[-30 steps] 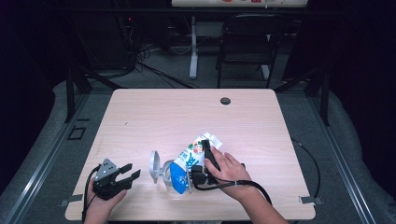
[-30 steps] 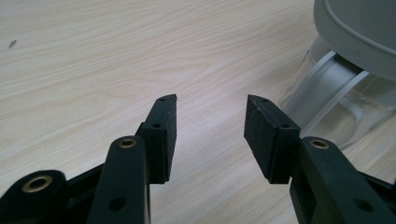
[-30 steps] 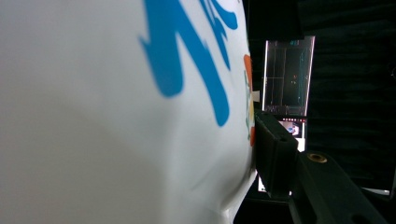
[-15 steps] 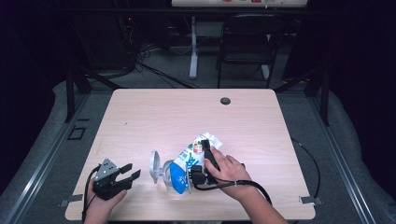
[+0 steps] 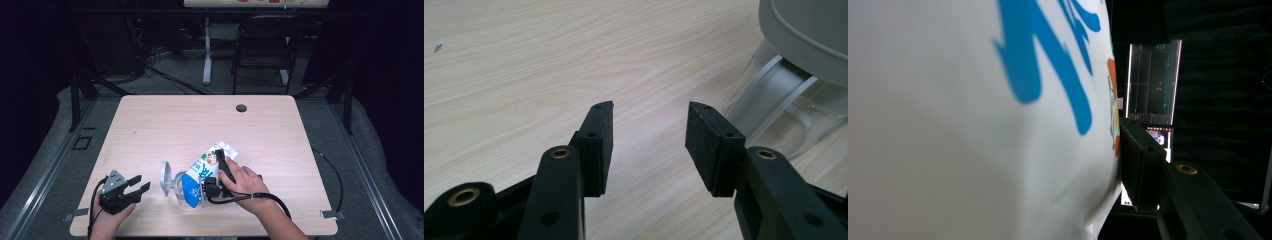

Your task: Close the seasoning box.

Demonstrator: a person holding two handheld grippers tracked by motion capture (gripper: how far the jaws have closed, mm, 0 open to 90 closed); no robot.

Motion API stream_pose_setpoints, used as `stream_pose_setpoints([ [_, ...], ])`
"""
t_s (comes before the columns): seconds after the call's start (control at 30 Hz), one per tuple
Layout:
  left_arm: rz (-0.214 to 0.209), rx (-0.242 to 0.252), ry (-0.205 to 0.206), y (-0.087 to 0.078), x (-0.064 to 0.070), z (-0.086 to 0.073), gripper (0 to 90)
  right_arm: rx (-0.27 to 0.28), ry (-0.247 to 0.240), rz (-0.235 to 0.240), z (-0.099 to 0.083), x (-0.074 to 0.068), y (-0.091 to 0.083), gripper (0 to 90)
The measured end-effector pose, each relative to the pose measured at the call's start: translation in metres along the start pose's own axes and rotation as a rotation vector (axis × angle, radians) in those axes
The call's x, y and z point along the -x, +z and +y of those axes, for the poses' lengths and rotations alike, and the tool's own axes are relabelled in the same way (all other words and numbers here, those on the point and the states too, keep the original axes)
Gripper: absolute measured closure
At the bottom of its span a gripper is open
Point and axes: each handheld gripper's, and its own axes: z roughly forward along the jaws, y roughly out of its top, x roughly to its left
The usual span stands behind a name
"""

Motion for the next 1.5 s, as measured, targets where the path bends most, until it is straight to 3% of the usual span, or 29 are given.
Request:
stream_pose_setpoints([
  [1.5,-0.001,0.004,-0.006,0.0,-0.0003,-0.0002,54.6,0.012,-0.037,-0.018,0.0012,0.0026,-0.001,59.0],
])
